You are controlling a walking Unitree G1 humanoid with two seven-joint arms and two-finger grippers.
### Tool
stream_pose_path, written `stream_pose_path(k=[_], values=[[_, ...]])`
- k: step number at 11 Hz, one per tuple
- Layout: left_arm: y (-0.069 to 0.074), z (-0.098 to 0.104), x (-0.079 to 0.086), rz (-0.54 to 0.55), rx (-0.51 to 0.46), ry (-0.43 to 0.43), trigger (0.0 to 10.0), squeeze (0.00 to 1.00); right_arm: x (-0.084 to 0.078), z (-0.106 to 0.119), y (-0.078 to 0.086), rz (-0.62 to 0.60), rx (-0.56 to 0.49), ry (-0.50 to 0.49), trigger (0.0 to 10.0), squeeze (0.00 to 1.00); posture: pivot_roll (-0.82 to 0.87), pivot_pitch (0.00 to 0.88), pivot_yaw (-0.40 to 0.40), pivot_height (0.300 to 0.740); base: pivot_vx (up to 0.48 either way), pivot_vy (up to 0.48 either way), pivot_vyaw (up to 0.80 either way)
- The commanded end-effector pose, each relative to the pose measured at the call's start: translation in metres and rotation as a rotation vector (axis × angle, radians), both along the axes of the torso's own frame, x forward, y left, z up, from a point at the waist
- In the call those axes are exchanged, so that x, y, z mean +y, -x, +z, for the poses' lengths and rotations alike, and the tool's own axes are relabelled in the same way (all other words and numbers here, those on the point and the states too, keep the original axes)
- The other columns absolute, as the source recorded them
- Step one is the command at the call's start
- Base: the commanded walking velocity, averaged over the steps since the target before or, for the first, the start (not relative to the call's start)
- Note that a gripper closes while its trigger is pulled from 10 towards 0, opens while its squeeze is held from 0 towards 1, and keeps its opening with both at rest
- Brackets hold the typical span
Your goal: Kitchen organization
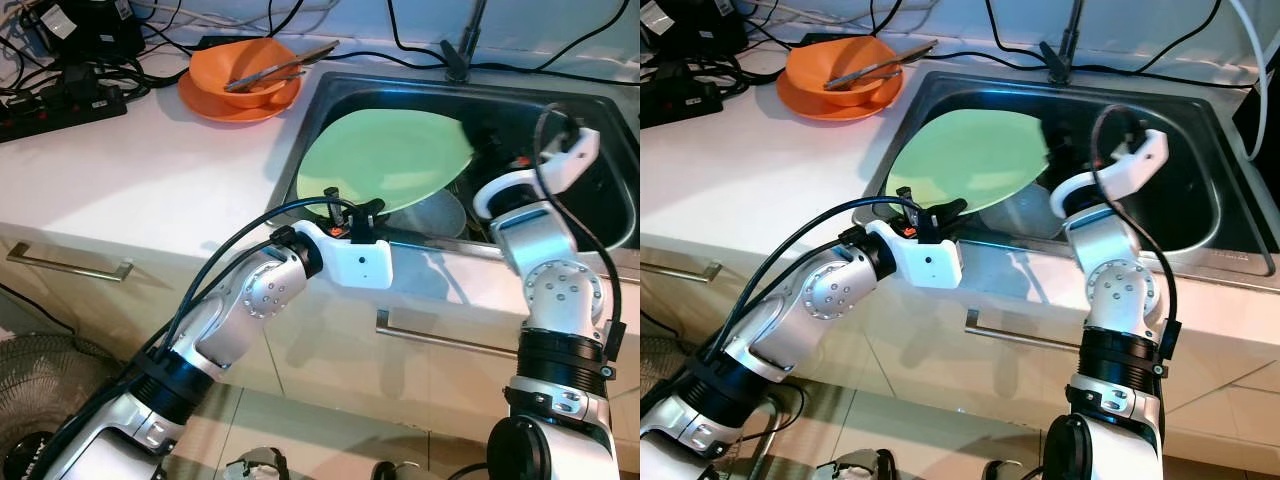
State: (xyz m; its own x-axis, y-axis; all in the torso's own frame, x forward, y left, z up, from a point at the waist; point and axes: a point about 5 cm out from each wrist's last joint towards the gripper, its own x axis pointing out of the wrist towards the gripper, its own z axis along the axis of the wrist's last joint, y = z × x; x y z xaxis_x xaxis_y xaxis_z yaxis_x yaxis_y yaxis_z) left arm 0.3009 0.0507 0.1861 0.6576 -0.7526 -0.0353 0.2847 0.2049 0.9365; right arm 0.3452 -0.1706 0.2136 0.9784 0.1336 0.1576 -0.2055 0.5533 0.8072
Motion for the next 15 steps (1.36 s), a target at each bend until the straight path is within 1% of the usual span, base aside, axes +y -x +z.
stream_pose_path(k=[1,2,3,4,5,6,7,8,9,11,15], values=[[-0.002,0.011,-0.002,-0.015,-0.055,-0.004,10.0,0.0,0.002,0.001,0.002,0.008,0.002,0.024,10.0,0.0,0.06,0.093,0.022,0.74,0.0,0.0,0.0],[-0.003,0.012,-0.001,-0.013,-0.061,-0.007,10.0,0.0,0.003,0.001,0.002,0.02,0.007,0.022,10.0,0.0,0.06,0.092,0.022,0.74,0.0,0.0,0.0],[-0.004,0.012,0.0,-0.008,-0.066,-0.01,10.0,0.0,0.006,0.0,0.003,0.045,0.019,0.048,10.0,0.0,0.06,0.092,0.022,0.74,0.0,0.0,0.0],[-0.006,0.012,0.001,0.003,-0.072,-0.014,10.0,0.0,0.005,0.0,0.004,0.046,0.019,0.063,10.0,0.0,0.06,0.094,0.023,0.74,0.0,0.0,0.0],[-0.01,0.011,0.004,0.03,-0.077,-0.027,10.0,0.0,0.002,0.0,0.004,0.043,0.026,0.071,10.0,0.0,0.06,0.094,0.023,0.74,0.0,0.0,0.0],[-0.013,0.01,0.006,0.052,-0.082,-0.045,10.0,0.0,0.004,-0.001,0.004,0.056,0.039,0.087,10.0,0.0,0.06,0.095,0.024,0.74,0.0,0.0,0.0],[-0.014,0.011,0.007,0.058,-0.085,-0.043,10.0,0.0,0.007,-0.002,0.005,0.072,0.039,0.086,10.0,0.0,0.06,0.095,0.024,0.74,0.0,0.0,0.0],[-0.016,0.012,0.006,0.063,-0.091,-0.042,10.0,0.0,0.01,-0.002,0.007,0.087,0.037,0.088,8.9,0.0,0.06,0.097,0.027,0.74,0.0,0.0,0.0],[-0.017,0.012,0.006,0.066,-0.094,-0.043,10.0,0.0,0.011,0.0,0.007,0.086,0.028,0.078,0.0,0.0,0.05,0.098,0.028,0.74,0.0,0.0,0.0],[-0.016,0.011,0.003,0.06,-0.093,-0.04,10.0,0.0,0.014,-0.002,0.009,0.111,0.035,0.089,0.0,0.0,0.06,0.1,0.027,0.74,0.0,0.0,0.0],[-0.015,0.012,0.002,0.053,-0.102,-0.029,10.0,0.0,0.018,-0.002,0.009,0.126,0.031,0.078,0.0,0.0,0.06,0.099,0.024,0.74,0.0,0.0,0.0]])
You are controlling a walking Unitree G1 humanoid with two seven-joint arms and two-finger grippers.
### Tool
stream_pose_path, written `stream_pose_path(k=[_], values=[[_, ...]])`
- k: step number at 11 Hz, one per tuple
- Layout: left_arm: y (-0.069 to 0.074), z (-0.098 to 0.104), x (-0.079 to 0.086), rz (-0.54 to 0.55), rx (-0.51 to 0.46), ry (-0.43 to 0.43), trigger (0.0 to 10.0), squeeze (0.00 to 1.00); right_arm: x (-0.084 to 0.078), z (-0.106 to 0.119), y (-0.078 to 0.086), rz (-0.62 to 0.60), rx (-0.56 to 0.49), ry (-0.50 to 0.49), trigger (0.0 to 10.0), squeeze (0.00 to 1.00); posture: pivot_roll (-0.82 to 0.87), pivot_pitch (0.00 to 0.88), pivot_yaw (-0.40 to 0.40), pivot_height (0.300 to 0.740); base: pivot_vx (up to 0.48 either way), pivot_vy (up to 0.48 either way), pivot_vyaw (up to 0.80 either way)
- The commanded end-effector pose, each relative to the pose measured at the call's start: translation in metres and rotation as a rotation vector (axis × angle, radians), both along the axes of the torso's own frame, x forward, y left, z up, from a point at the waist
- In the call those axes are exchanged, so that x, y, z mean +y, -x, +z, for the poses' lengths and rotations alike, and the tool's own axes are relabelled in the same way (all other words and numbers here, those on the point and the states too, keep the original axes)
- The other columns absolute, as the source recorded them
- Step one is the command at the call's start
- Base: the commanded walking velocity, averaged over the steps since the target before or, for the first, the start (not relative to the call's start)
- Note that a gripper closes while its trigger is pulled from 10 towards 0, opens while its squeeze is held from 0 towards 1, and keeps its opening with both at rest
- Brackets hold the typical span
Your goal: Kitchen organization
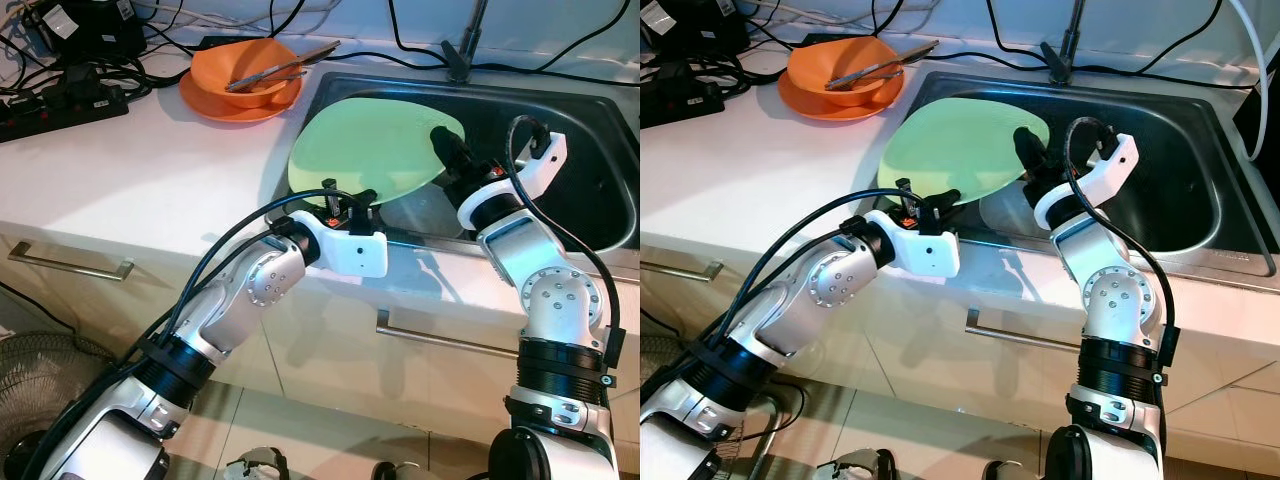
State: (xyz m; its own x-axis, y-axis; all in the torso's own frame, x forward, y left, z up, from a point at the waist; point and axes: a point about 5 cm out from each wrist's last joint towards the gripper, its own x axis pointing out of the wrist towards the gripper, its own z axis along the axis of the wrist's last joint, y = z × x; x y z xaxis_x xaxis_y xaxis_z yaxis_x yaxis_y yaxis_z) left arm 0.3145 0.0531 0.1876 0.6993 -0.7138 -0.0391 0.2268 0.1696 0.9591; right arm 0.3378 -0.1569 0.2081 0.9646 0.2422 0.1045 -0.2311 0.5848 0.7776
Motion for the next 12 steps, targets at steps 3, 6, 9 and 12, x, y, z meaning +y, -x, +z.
stream_pose_path(k=[3,6,9,12], values=[[-0.001,0.0115,-0.0013,-0.001,-0.062,0.022,10.0,0.0,0.0081,0.0021,0.0028,0.042,-0.008,0.005,0.0,0.0,0.06,0.1,0.024,0.74,0.0,0.0,0.0],[-0.0021,0.0136,-0.0008,0.005,-0.086,0.024,10.0,0.0,0.012,0.0001,0.0033,0.059,-0.001,0.002,0.0,0.0,0.06,0.1,0.024,0.74,0.0,0.0,0.0],[-0.0029,0.0147,0.0003,0.013,-0.114,0.018,10.0,0.0,0.0142,0.0002,0.0035,0.068,-0.003,-0.01,0.0,0.0,0.06,0.101,0.022,0.74,0.0,0.0,0.0],[-0.0033,0.0154,0.0,0.02,-0.111,0.042,10.0,1.0,0.0147,0.0001,0.0035,0.07,-0.001,-0.023,0.0,0.0,0.06,0.101,0.021,0.74,0.0,0.0,0.0]])
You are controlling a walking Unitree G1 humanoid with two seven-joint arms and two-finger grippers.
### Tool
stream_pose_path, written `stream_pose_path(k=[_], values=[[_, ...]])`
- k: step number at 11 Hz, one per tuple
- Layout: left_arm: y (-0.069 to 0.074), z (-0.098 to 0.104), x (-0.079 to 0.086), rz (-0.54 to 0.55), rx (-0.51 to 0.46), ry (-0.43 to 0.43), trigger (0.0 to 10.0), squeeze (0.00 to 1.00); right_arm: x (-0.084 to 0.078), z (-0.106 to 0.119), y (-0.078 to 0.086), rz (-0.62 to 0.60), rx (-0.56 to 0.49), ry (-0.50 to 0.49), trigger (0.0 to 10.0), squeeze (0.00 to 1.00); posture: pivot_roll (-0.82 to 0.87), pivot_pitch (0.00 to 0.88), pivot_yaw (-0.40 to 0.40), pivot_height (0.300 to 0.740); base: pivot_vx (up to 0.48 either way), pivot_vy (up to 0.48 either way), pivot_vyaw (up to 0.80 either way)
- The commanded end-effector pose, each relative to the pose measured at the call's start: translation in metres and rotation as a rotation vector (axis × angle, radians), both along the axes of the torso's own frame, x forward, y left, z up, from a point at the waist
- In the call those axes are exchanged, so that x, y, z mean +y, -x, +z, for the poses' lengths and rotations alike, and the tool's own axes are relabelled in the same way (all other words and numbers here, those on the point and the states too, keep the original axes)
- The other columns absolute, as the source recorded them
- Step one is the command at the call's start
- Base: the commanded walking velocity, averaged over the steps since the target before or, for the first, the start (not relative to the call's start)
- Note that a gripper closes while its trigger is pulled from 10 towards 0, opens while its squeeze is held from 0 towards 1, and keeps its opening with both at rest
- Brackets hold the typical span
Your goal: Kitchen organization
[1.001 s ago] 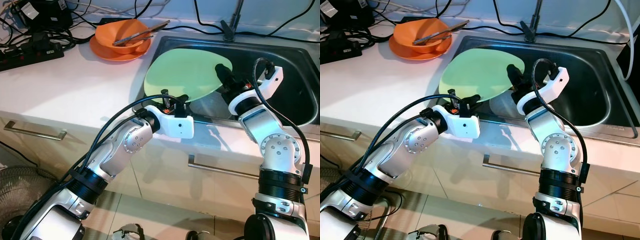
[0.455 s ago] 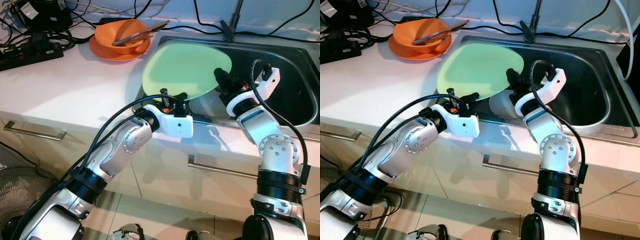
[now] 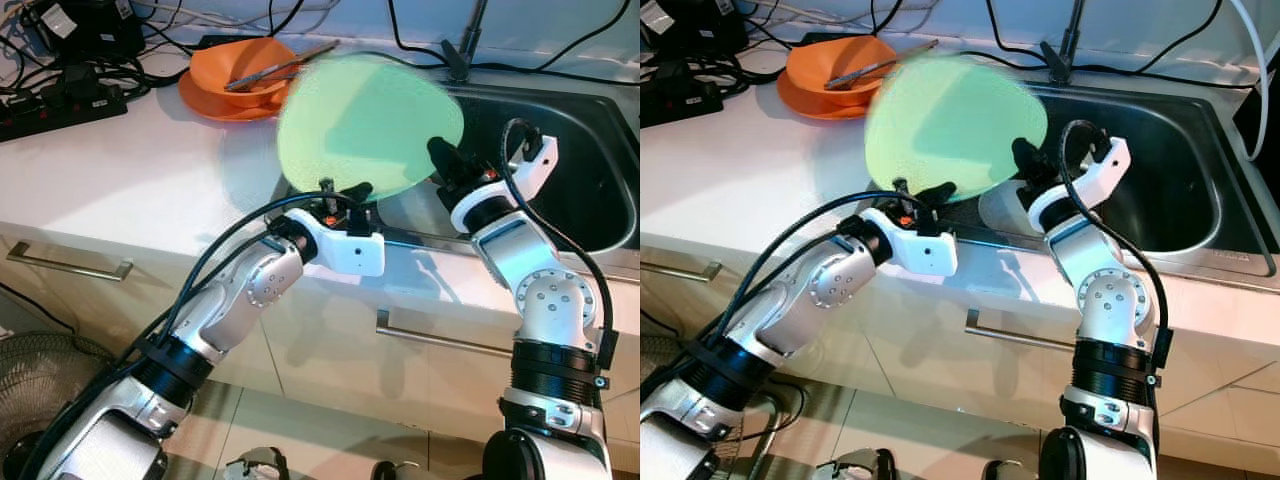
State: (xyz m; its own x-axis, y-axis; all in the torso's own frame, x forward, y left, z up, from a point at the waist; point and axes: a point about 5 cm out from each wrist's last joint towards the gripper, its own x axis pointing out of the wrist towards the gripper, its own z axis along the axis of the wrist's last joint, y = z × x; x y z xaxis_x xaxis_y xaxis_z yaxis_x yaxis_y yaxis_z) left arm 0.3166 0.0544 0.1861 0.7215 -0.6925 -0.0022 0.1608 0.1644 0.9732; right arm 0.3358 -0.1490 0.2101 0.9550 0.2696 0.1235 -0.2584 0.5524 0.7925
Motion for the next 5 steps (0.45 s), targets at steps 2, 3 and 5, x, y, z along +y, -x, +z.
stream_pose_path(k=[2,3,5], values=[[-0.001,0.018,-0.001,-0.009,-0.055,0.055,10.0,1.0,0.007,-0.002,0.001,0.035,0.012,0.003,0.0,0.0,0.06,0.099,0.023,0.74,0.0,0.0,0.0],[-0.001,0.018,-0.001,-0.008,-0.054,0.059,10.0,1.0,0.003,-0.002,0.0,-0.008,0.016,-0.01,0.0,0.0,0.06,0.1,0.024,0.74,0.0,0.0,0.0],[-0.001,0.017,-0.001,-0.009,-0.045,0.067,10.0,1.0,-0.017,0.003,-0.006,-0.137,0.008,-0.071,0.0,0.0,0.06,0.101,0.024,0.74,0.0,0.0,0.0]])
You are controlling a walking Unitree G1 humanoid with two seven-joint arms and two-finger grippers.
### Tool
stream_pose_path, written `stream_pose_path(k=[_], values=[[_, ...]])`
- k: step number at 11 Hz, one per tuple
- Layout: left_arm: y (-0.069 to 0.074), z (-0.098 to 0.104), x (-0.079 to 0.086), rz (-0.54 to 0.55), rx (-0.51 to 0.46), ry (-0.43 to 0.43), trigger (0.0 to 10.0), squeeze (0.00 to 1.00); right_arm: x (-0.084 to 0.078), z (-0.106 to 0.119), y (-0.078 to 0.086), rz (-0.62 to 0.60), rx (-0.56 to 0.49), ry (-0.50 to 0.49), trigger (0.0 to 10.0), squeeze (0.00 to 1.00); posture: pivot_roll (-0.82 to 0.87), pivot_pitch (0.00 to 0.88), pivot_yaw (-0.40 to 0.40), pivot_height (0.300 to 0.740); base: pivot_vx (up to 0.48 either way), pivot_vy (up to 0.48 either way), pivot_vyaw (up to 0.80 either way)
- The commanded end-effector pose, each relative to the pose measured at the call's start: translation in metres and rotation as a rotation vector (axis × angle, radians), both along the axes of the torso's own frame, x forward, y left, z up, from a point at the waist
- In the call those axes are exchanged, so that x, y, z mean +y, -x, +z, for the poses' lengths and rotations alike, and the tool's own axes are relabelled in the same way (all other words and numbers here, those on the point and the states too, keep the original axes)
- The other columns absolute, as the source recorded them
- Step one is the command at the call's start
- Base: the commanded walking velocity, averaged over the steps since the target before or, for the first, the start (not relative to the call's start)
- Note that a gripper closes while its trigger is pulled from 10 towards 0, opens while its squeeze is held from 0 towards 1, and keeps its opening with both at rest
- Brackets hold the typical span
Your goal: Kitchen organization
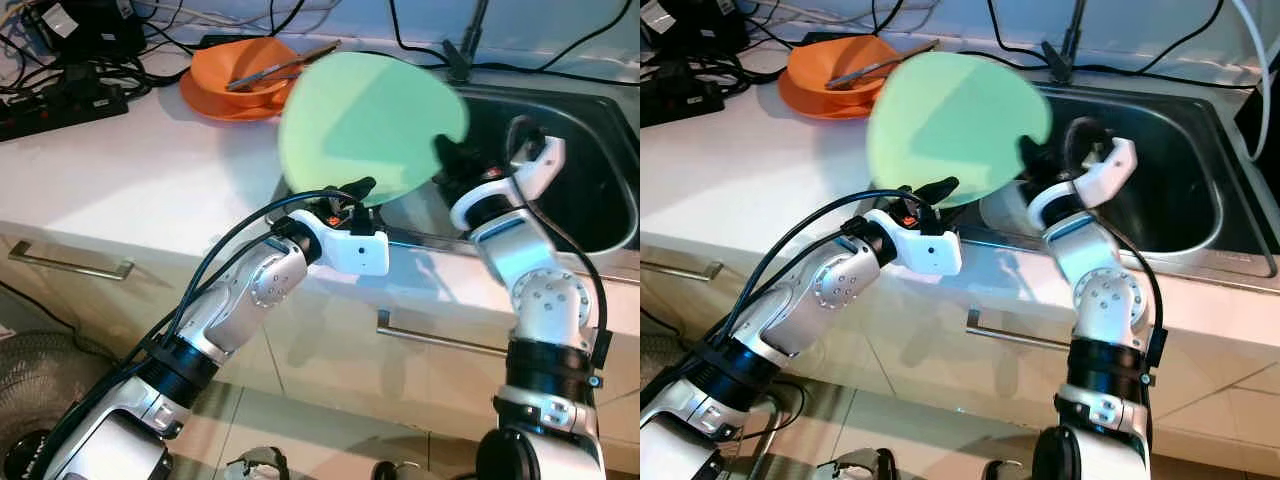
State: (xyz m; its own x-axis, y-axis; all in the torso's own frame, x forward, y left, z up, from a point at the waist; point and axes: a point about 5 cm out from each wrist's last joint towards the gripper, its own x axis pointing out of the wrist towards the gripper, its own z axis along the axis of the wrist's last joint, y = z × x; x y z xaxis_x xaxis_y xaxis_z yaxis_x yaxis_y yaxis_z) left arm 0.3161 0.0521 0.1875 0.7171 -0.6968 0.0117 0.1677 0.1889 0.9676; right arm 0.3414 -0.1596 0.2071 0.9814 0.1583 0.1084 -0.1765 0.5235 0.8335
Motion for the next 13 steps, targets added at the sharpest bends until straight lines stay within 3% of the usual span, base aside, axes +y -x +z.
stream_pose_path(k=[1,3,4,5,6,7,8,10,12,13], values=[[-0.001,0.015,0.001,-0.001,-0.049,0.043,10.0,1.0,-0.01,0.006,-0.001,-0.059,-0.019,-0.016,0.0,0.0,0.06,0.1,0.023,0.74,0.0,0.0,0.0],[0.0,0.012,0.001,-0.002,-0.037,0.044,10.0,1.0,-0.038,0.007,-0.007,-0.226,-0.01,-0.097,0.0,0.0,0.06,0.099,0.025,0.74,0.0,0.0,0.0],[0.0,0.011,0.001,0.003,-0.034,0.037,10.0,0.0,-0.052,0.007,-0.009,-0.29,-0.009,-0.113,0.0,0.0,0.07,0.097,0.025,0.74,0.0,0.0,0.0],[-0.001,0.01,0.002,0.009,-0.027,0.039,10.0,0.0,-0.063,0.006,-0.01,-0.343,-0.003,-0.113,0.0,0.0,0.07,0.097,0.025,0.74,0.0,0.0,0.0],[0.0,0.008,0.003,0.022,0.013,0.103,10.0,0.0,-0.076,0.003,-0.012,-0.41,0.016,-0.043,0.0,0.0,0.07,0.097,0.025,0.74,0.0,0.0,0.0],[-0.001,0.005,0.005,0.053,0.098,0.248,10.0,0.0,-0.082,0.0,-0.015,-0.443,0.03,0.007,10.0,0.0,0.07,0.093,0.027,0.74,0.0,0.0,0.0],[-0.004,0.0,0.011,0.12,0.226,0.484,10.0,0.0,-0.084,-0.008,-0.02,-0.46,0.055,0.103,10.0,0.0,0.07,0.089,0.026,0.74,0.0,0.0,0.0],[-0.011,0.001,0.024,0.215,0.386,0.823,10.0,0.0,-0.072,-0.017,-0.03,-0.419,0.054,0.304,10.0,0.0,0.08,0.071,0.023,0.74,0.0,0.0,0.0],[-0.013,-0.003,0.03,0.25,0.52,1.008,10.0,0.0,-0.048,-0.028,-0.043,-0.324,0.048,0.57,10.0,0.0,0.09,0.053,0.019,0.74,0.0,0.0,0.0],[-0.013,-0.005,0.029,0.258,0.549,1.027,10.0,0.0,-0.041,-0.032,-0.047,-0.29,0.055,0.638,10.0,0.0,0.1,0.047,0.015,0.74,0.0,0.0,0.0]])
